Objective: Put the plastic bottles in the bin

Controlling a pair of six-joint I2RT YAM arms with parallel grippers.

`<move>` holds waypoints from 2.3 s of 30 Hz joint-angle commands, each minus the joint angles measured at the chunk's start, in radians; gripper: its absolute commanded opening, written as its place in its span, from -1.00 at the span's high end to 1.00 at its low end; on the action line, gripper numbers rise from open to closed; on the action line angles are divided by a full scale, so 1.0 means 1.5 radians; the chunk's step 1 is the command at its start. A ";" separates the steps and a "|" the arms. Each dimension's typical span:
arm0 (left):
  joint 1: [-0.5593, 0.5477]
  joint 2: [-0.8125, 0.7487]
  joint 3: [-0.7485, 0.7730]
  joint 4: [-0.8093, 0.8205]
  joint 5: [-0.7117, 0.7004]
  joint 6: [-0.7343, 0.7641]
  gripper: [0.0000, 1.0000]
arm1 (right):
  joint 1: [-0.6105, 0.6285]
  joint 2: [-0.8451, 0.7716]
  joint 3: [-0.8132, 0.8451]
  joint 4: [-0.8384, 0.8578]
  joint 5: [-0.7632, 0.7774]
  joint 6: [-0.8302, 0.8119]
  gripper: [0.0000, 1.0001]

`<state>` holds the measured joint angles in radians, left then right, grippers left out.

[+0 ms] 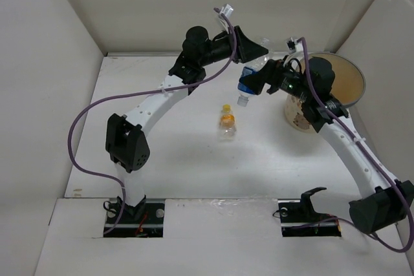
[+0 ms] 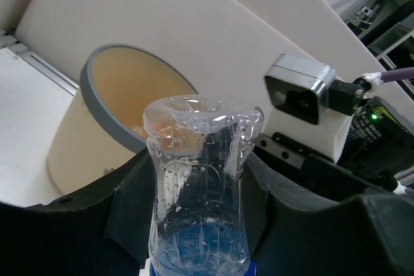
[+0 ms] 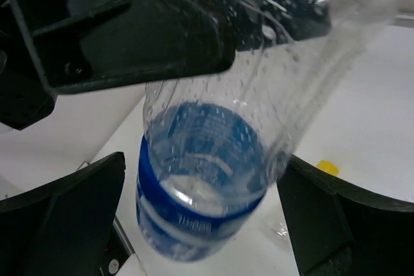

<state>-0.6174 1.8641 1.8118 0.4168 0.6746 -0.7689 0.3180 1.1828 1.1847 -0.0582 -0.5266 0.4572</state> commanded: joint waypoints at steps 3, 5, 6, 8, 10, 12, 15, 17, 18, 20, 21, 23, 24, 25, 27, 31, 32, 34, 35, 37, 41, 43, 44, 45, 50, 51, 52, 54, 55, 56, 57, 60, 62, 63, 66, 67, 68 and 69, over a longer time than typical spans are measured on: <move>-0.005 -0.036 -0.014 0.103 0.040 -0.038 0.89 | 0.033 0.016 0.026 0.071 0.040 0.013 -1.00; -0.005 -0.051 -0.024 0.122 0.047 -0.055 0.76 | 0.040 0.023 0.007 0.096 0.049 0.021 -0.78; -0.005 -0.051 -0.032 0.132 0.047 -0.055 0.49 | 0.040 0.031 0.007 0.104 0.049 0.021 -0.54; -0.005 -0.060 -0.045 0.141 0.047 -0.061 -0.11 | 0.040 0.031 0.001 0.110 0.055 0.029 0.53; -0.005 -0.085 -0.069 0.141 0.021 -0.053 -0.99 | 0.033 0.023 0.001 0.110 0.089 0.035 0.90; 0.003 -0.109 -0.085 0.108 -0.004 -0.038 -1.00 | 0.011 0.004 0.001 0.110 0.097 0.028 0.90; 0.017 -0.131 -0.091 0.013 -0.093 0.024 -1.00 | -0.063 -0.004 0.040 0.071 0.091 0.009 0.87; 0.023 -0.146 -0.085 -0.097 -0.186 0.080 -1.00 | -0.110 -0.004 0.062 0.045 0.083 -0.003 0.87; 0.023 -0.146 -0.085 -0.127 -0.217 0.096 -1.00 | -0.160 -0.004 0.078 0.027 0.075 -0.012 0.87; 0.023 -0.165 -0.115 -0.187 -0.284 0.121 -1.00 | -0.209 0.002 0.087 0.010 0.075 -0.020 0.84; 0.023 -0.165 -0.129 -0.203 -0.306 0.131 -1.00 | -0.254 0.002 0.087 0.003 0.081 -0.027 0.81; 0.023 -0.182 -0.159 -0.231 -0.345 0.152 -1.00 | -0.295 0.002 0.081 -0.010 0.109 -0.035 0.81; 0.023 -0.182 -0.191 -0.238 -0.374 0.152 -1.00 | -0.314 0.002 0.080 -0.010 0.135 -0.035 0.81; 0.023 -0.182 -0.204 -0.246 -0.384 0.152 -1.00 | -0.350 0.002 0.071 -0.010 0.144 -0.035 0.81; 0.023 -0.182 -0.234 -0.265 -0.398 0.158 -1.00 | -0.392 0.009 0.064 -0.010 0.152 -0.035 0.79; 0.023 -0.176 -0.273 -0.281 -0.390 0.158 -1.00 | -0.415 0.022 0.064 -0.010 0.191 -0.035 0.00; 0.017 -0.170 -0.279 -0.290 -0.390 0.158 -1.00 | -0.423 0.022 0.064 -0.019 0.203 -0.029 -0.68; 0.008 -0.157 -0.286 -0.305 -0.414 0.158 -1.00 | -0.423 0.029 0.072 -0.034 0.220 -0.029 -0.91; -0.003 -0.151 -0.286 -0.316 -0.422 0.158 -1.00 | -0.423 0.029 0.081 -0.054 0.244 -0.029 -0.96; -0.013 -0.126 -0.279 -0.348 -0.432 0.158 -1.00 | -0.423 0.029 0.091 -0.070 0.269 -0.029 -1.00; -0.019 -0.086 -0.279 -0.364 -0.447 0.145 -1.00 | -0.417 0.022 0.124 -0.136 0.358 -0.042 -1.00; -0.019 -0.071 -0.279 -0.373 -0.453 0.145 -1.00 | -0.417 0.014 0.131 -0.157 0.391 -0.042 -1.00; -0.019 -0.053 -0.279 -0.379 -0.453 0.145 -1.00 | -0.417 0.014 0.131 -0.163 0.391 -0.042 -1.00; -0.019 -0.043 -0.279 -0.390 -0.453 0.145 -1.00 | -0.417 0.004 0.131 -0.163 0.391 -0.042 -1.00; -0.019 -0.001 -0.272 -0.397 -0.461 0.138 -1.00 | -0.371 -0.035 0.124 -0.163 0.377 -0.042 -1.00; -0.019 0.012 -0.272 -0.397 -0.461 0.131 -1.00 | -0.354 -0.041 0.114 -0.163 0.353 -0.049 -1.00; -0.019 0.019 -0.272 -0.397 -0.461 0.131 -1.00 | -0.354 -0.047 0.114 -0.163 0.345 -0.049 -1.00; -0.019 0.042 -0.272 -0.397 -0.461 0.131 -1.00 | -0.324 -0.056 0.106 -0.157 0.345 -0.055 -1.00; -0.019 0.049 -0.272 -0.390 -0.461 0.124 -1.00 | -0.311 -0.056 0.099 -0.157 0.338 -0.055 -1.00; -0.019 0.056 -0.266 -0.390 -0.455 0.124 -1.00 | -0.290 -0.063 0.099 -0.157 0.338 -0.063 -1.00; -0.019 0.062 -0.266 -0.390 -0.455 0.118 -1.00 | -0.279 -0.063 0.092 -0.157 0.338 -0.063 -1.00; -0.025 0.088 -0.245 -0.390 -0.448 0.112 -1.00 | -0.244 -0.063 0.084 -0.157 0.345 -0.071 -1.00; -0.032 0.106 -0.225 -0.397 -0.448 0.106 -0.97 | -0.227 -0.063 0.068 -0.150 0.352 -0.071 -1.00; -0.039 0.106 -0.225 -0.397 -0.448 0.106 -0.97 | -0.211 -0.063 0.068 -0.150 0.352 -0.071 -1.00; -0.056 0.129 -0.205 -0.404 -0.448 0.092 -0.85 | -0.189 -0.063 0.042 -0.135 0.365 -0.071 -1.00; -0.056 0.140 -0.196 -0.411 -0.448 0.092 -0.78 | -0.174 -0.063 0.035 -0.135 0.365 -0.071 -1.00; -0.056 0.153 -0.195 -0.417 -0.448 0.085 -0.68 | -0.167 -0.057 0.034 -0.135 0.371 -0.071 -1.00; -0.062 0.153 -0.187 -0.417 -0.448 0.085 -0.39 | -0.167 -0.057 0.027 -0.135 0.372 -0.071 -1.00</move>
<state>-0.6903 2.0724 1.4899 -0.1772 0.0002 -0.6224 0.0448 1.0996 1.2377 -0.3065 0.0048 0.3653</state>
